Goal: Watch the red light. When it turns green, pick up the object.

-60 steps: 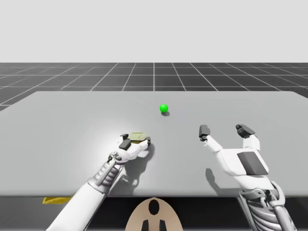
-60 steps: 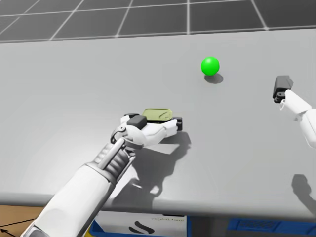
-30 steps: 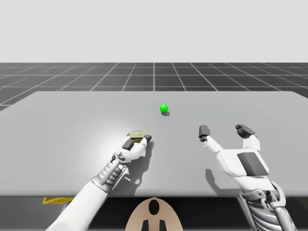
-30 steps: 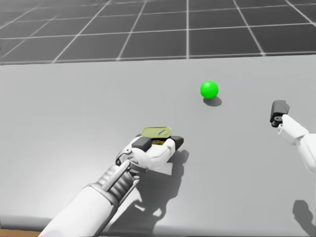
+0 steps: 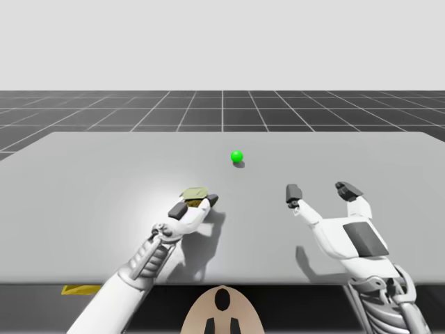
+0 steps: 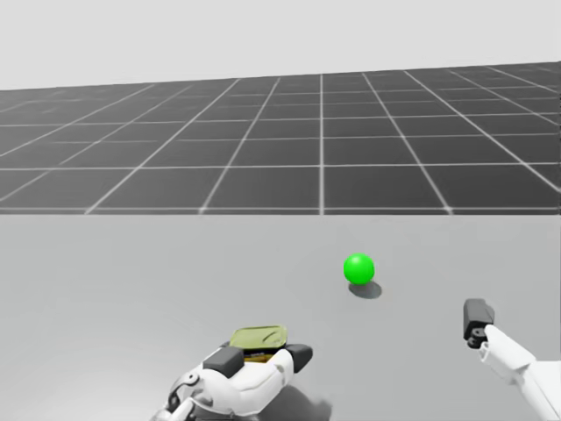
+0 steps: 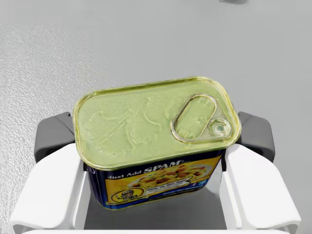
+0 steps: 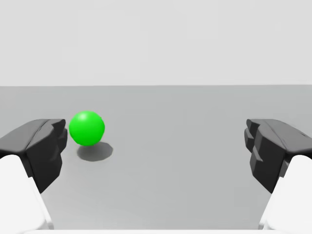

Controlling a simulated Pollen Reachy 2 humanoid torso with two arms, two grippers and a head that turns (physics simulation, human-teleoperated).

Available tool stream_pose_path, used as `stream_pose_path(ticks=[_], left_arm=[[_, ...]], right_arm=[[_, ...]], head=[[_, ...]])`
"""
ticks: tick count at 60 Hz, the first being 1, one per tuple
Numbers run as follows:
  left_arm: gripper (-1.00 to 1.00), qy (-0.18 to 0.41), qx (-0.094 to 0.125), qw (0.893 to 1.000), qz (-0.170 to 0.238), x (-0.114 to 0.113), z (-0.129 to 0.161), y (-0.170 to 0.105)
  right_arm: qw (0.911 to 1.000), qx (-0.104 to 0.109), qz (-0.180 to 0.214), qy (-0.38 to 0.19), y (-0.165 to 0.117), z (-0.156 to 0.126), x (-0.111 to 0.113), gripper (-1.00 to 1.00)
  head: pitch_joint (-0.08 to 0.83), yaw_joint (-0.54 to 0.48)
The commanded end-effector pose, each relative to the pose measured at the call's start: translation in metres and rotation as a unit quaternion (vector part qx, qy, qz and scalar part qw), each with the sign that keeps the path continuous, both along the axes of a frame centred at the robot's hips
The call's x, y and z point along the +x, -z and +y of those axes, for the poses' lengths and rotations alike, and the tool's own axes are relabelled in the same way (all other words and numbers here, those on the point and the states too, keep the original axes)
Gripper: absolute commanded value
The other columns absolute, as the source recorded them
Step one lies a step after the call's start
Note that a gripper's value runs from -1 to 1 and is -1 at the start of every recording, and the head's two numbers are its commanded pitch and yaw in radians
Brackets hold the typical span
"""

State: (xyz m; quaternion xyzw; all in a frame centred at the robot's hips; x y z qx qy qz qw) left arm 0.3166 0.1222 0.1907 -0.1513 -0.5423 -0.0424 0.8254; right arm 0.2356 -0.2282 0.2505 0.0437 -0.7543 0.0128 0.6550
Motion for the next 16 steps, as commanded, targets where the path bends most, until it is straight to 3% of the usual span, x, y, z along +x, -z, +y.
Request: stream_pose_path(ticks=[1,6,16], left_arm=[[1.0,0.011,-0.085,0.993,-0.075,-0.002,-0.008,-0.08],[1.0,0.008,-0.09,0.991,-0.103,-0.006,0.002,-0.108],[1.0,0.005,-0.074,0.979,-0.19,-0.026,0.016,-0.172]], right_arm=[[0.9995,0.012,0.006,-0.028,0.001,-0.002,-0.002,-1.0],[0.9994,0.012,0.007,-0.032,0.002,-0.003,-0.002,-1.0],[0.9985,0.003,-0.009,-0.054,0.002,-0.005,-0.004,-1.0]], head=[[0.281,0.1],[0.276,0.09],[0.261,0.09]])
